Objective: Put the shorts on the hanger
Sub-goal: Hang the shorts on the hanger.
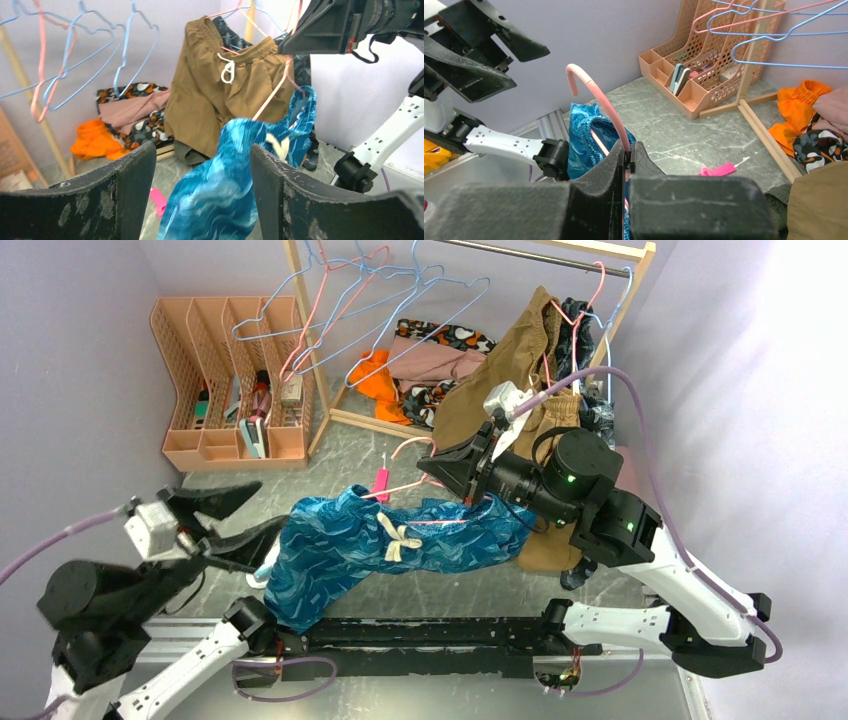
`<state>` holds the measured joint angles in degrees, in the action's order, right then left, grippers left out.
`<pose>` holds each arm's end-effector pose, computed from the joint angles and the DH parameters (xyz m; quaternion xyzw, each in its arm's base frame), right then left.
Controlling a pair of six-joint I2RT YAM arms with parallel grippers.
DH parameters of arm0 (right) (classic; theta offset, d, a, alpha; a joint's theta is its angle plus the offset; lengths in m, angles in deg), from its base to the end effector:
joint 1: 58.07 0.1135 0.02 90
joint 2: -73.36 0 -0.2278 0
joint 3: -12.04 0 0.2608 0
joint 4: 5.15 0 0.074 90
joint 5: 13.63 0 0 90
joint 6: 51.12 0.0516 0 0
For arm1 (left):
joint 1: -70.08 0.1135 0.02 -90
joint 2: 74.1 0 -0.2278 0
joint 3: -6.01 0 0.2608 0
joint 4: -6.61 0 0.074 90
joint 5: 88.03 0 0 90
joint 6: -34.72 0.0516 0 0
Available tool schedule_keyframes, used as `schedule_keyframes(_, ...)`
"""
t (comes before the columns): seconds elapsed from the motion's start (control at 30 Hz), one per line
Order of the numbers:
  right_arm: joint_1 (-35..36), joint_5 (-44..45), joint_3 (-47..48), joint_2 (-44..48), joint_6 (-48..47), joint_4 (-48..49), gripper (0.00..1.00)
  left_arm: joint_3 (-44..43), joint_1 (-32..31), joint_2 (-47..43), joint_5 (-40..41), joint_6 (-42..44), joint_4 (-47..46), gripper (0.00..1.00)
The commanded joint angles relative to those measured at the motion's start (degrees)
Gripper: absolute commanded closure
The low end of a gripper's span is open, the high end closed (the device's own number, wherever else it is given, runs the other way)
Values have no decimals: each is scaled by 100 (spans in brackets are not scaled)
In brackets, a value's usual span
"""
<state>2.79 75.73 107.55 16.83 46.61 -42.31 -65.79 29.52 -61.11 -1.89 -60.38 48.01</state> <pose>0.1079 0.1947 0.4716 -0.3147 0.6205 0.4079 0.5912 0.0379 -0.0370 0.4254 0.2060 0.5552 -0.3309 0.7347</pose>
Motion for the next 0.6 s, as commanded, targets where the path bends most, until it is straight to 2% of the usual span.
schedule_keyframes(0.0, 7, -79, 66, 12, 45, 355, 100, -135, 32, 1010, -1029, 177, -622, 29)
schedule_keyframes(0.27, 6, -123, 62, -27, 45, 373, 100, 18, 37, 1919, -1641, 316, -1208, 39)
schedule_keyframes(0.57, 7, -103, 2, -3, 36, 389, 100, 163, 31, 1990, -1889, 266, -1460, 67)
